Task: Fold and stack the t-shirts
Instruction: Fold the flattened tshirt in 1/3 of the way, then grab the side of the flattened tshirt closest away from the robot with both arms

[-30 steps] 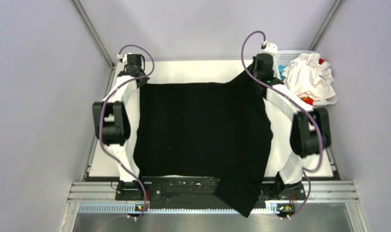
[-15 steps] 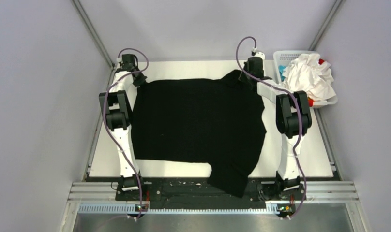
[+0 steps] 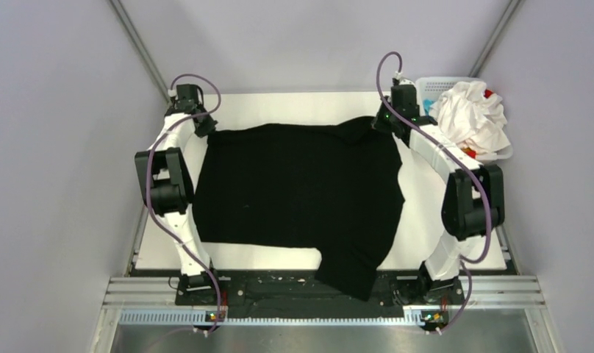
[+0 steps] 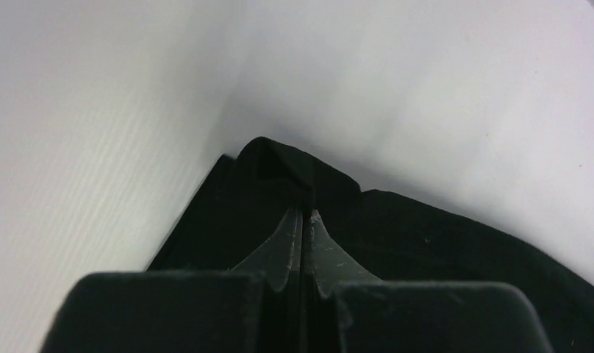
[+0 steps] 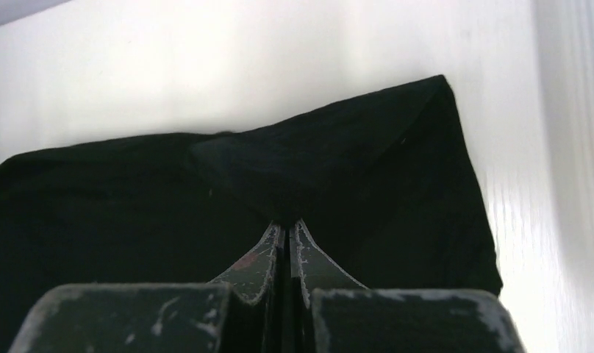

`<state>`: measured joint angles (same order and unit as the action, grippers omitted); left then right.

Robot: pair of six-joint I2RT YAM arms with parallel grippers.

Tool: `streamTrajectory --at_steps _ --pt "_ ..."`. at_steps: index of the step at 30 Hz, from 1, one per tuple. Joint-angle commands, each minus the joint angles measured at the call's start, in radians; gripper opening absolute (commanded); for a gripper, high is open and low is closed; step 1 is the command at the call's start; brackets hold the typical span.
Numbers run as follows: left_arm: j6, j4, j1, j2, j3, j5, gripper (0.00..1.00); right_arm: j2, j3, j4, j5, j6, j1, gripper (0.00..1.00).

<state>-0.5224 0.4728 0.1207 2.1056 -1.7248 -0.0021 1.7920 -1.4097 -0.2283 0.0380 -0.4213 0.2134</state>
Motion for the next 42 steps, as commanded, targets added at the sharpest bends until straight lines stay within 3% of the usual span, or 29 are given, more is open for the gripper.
streamTrajectory --at_steps 1,7,16,19,21,22,25,27,28,29,32,35,42 --pt "0.018 -0.017 0.015 -0.159 0.079 -0.087 0.0 -0.165 0.103 -0.083 -0.081 -0.034 -0.006 0.0" --pt "0.032 0.057 0.022 -0.202 0.137 -0.072 0.0 -0.368 0.311 -0.15 -0.122 -0.087 -0.006 0.0" --pt "0.053 0.129 0.031 -0.281 0.262 -0.157 0.0 -0.559 0.524 -0.256 -0.156 -0.134 -0.005 0.0" --pt "0.062 0.117 0.031 -0.32 0.326 -0.138 0.0 -0.604 0.632 -0.267 -0.183 -0.165 -0.005 0.08" --pt "0.065 0.118 0.03 -0.329 0.347 -0.131 0.17 -0.636 0.696 -0.274 -0.2 -0.181 -0.005 0.11" --pt "0.065 0.126 0.031 -0.33 0.349 -0.13 0.24 -0.65 0.726 -0.282 -0.195 -0.184 -0.005 0.19" --pt "0.06 0.153 0.031 -0.338 0.345 -0.145 0.44 -0.697 0.738 -0.313 -0.163 -0.175 -0.005 0.59" --pt "0.057 0.167 0.031 -0.357 0.338 -0.152 0.55 -0.732 0.713 -0.305 -0.133 -0.155 -0.005 0.78" --pt "0.055 0.169 0.032 -0.369 0.336 -0.152 0.82 -0.748 0.698 -0.295 -0.113 -0.148 -0.005 0.86" --pt "0.055 0.173 0.032 -0.385 0.331 -0.145 0.97 -0.759 0.682 -0.279 -0.097 -0.146 -0.006 0.96" --pt "0.06 0.149 0.031 -0.426 0.322 -0.077 0.99 -0.756 0.653 -0.186 -0.1 -0.139 -0.006 0.99" --pt "0.064 0.072 0.032 -0.422 0.329 0.078 0.99 -0.681 0.626 -0.045 -0.16 -0.147 -0.005 0.99" --pt "0.017 0.018 0.031 -0.225 0.251 0.302 0.99 -0.266 0.434 0.218 -0.203 -0.159 -0.005 0.99"
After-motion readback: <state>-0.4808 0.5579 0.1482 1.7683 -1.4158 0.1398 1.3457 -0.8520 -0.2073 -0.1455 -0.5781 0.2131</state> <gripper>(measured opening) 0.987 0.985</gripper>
